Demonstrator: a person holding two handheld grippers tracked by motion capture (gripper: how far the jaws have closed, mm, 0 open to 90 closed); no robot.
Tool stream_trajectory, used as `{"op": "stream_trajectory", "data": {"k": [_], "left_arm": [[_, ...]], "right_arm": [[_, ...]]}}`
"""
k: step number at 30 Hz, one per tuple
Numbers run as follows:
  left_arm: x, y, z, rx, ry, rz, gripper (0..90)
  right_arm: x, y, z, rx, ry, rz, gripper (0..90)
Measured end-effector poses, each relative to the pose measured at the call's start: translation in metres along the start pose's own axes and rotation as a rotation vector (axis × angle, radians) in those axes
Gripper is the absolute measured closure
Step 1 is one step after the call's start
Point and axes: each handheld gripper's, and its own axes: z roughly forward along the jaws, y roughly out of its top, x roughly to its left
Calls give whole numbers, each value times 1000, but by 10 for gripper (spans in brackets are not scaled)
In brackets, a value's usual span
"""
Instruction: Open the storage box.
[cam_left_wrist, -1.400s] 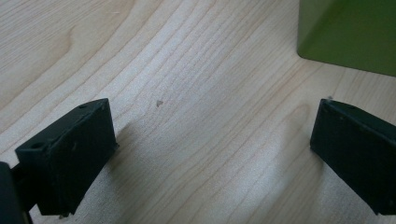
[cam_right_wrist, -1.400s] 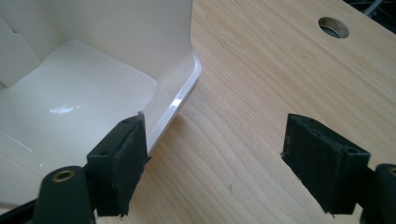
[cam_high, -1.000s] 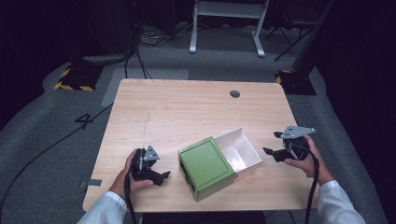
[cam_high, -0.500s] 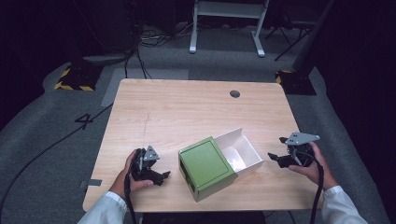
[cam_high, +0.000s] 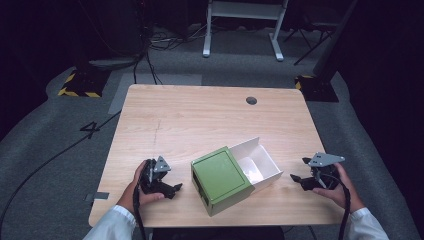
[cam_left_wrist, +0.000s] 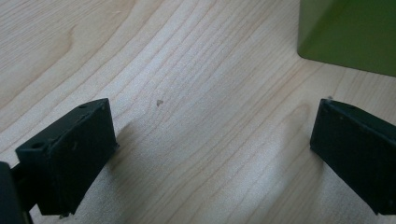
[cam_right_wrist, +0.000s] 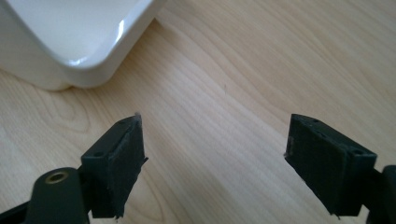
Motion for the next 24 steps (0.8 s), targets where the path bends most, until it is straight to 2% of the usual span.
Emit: {"op": "stream_trajectory", "data": {"k": [13,14,22,24], "left_arm": [[0,0,0,0,0,0,4],[0,0,0,-1,0,0,4],[0,0,0,0,0,0,4],[0,0,0,-2,0,0,4]], "right_arm": [[3,-31,-3,2,4,61,180],[3,-38,-3,-3,5,83,178],[5,-57,-3,-12,10,155,157],[5,-61,-4,-29,9,178,157]]}}
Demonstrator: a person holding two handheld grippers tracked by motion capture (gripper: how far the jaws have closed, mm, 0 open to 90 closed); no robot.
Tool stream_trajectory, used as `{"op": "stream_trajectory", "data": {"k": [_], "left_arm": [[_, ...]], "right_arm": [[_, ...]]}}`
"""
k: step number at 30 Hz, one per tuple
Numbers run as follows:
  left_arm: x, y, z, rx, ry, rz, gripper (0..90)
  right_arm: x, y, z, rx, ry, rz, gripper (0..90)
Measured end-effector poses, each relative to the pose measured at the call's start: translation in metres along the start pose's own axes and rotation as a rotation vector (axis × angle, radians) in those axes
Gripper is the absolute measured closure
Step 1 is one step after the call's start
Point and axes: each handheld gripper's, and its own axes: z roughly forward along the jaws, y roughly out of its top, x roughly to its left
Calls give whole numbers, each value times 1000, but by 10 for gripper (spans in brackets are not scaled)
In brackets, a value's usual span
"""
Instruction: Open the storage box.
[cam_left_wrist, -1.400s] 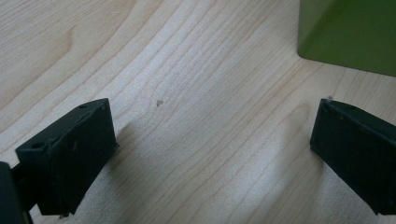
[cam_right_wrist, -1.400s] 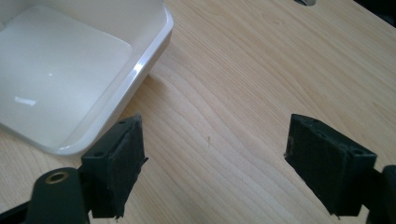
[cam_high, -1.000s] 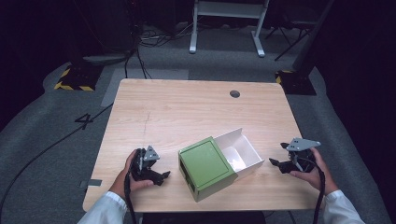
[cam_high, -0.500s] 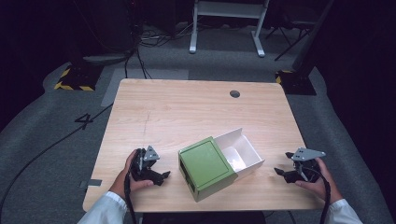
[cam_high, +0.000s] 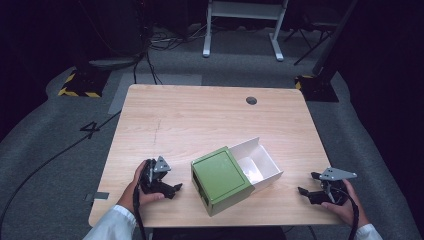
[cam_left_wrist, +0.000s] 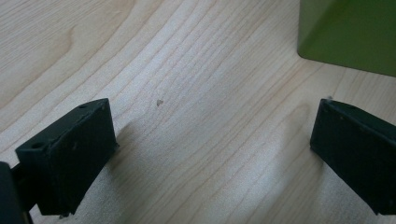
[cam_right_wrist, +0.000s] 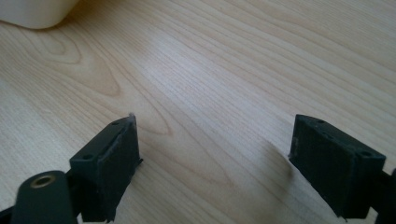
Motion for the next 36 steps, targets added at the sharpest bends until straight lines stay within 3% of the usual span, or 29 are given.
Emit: {"op": "stream_trajectory", "data": {"k": [5,36], "left_arm": [[0,0,0,2,0,1,4],[0,0,0,1,0,-4,1]], "right_arm": [[-1,-10,-3,-32,13,48,152],[-2,-13,-6,-35,2,65,160]]}}
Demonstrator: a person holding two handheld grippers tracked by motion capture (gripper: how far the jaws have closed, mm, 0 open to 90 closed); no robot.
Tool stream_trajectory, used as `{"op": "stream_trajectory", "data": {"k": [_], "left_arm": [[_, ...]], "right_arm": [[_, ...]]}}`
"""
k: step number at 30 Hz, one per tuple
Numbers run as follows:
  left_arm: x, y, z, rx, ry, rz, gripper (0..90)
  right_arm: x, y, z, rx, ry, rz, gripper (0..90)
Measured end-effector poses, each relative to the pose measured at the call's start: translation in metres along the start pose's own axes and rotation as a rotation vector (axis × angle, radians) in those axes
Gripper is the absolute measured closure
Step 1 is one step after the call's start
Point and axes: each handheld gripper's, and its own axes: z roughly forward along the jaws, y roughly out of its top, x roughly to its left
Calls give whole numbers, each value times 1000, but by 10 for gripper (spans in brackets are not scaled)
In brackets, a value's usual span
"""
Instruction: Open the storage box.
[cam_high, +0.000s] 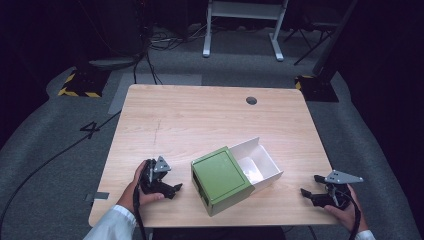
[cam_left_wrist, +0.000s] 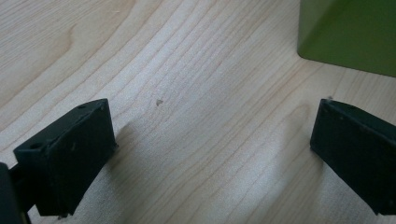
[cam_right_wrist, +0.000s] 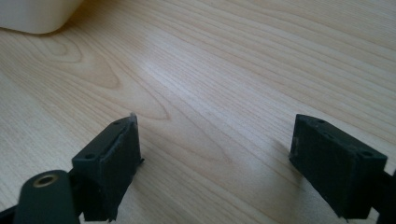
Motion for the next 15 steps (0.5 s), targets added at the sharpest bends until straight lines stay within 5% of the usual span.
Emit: {"op": "stream_trajectory", "data": {"k": [15], "left_arm": [[0,0,0,1,0,2,1]], "right_arm": [[0,0,0,0,-2,2,160]]}}
